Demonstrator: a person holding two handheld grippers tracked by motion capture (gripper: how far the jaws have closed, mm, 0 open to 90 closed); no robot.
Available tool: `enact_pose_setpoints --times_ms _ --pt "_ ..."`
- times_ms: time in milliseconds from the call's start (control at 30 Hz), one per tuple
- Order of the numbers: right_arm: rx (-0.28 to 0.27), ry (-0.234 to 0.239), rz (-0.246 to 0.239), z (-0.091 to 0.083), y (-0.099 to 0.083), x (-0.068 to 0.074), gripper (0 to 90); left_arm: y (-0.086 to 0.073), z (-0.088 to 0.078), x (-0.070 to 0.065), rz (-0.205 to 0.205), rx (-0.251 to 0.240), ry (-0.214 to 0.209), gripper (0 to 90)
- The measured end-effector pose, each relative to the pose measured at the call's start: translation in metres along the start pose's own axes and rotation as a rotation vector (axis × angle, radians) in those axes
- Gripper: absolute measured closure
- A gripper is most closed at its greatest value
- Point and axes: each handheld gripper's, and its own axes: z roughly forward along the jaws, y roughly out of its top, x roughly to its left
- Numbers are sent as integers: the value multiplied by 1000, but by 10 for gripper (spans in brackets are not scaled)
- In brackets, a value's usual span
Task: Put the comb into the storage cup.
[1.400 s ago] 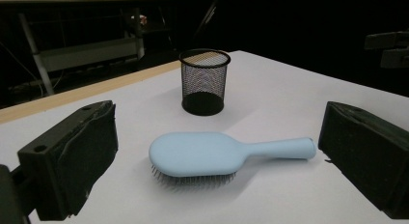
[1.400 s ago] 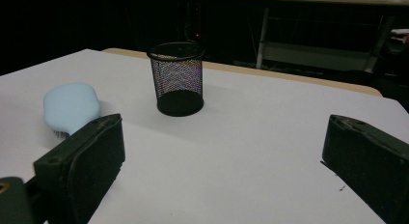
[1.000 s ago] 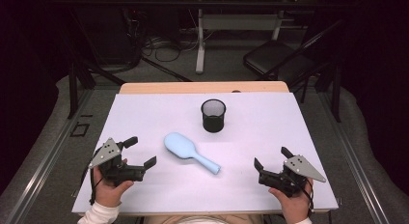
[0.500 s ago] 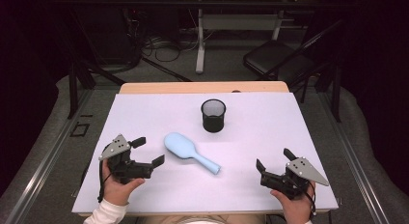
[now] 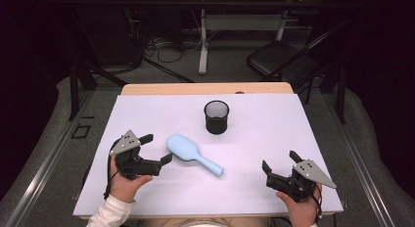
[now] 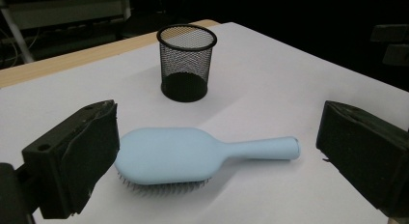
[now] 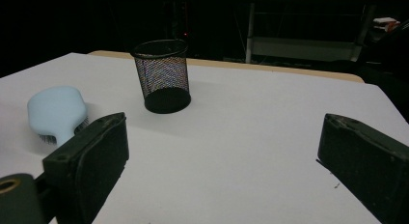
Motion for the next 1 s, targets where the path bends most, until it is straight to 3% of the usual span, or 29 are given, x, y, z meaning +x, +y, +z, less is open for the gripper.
enact_pose_setpoints --times_ms 433,1000 --pt "4 -4 -1 1 -1 0 44 16 8 3 -13 32 -17 15" --pt "4 1 2 1 -1 0 49 25 14 5 -20 54 -10 48"
